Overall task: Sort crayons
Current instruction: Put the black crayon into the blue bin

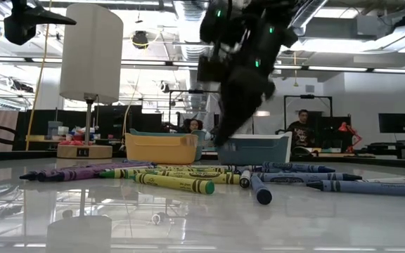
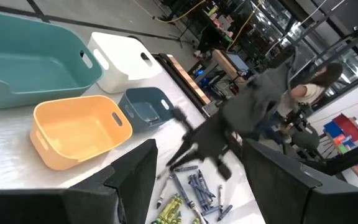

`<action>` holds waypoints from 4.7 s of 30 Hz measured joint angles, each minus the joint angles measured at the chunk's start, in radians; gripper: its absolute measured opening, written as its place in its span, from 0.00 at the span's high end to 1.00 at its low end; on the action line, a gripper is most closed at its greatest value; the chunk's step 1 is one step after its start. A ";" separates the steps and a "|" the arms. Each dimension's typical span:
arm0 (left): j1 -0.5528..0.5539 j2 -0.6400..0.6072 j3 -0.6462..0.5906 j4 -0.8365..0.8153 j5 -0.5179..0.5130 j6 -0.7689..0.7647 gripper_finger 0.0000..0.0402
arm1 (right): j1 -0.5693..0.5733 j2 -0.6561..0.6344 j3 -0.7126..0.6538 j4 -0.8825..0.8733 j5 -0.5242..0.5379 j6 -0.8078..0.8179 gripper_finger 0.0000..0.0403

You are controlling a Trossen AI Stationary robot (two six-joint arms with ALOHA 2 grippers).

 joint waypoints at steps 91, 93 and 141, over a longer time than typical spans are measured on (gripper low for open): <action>0.000 0.000 0.000 0.000 -0.029 0.018 0.44 | 0.100 -0.338 -0.008 -0.435 0.094 0.408 0.87; 0.000 0.000 0.000 0.000 -0.029 0.018 0.44 | 0.150 -0.332 -0.029 -0.423 0.128 0.454 0.87; 0.000 0.000 0.000 -0.032 -0.065 0.010 0.44 | 0.100 -0.225 -0.369 0.009 0.110 0.283 0.65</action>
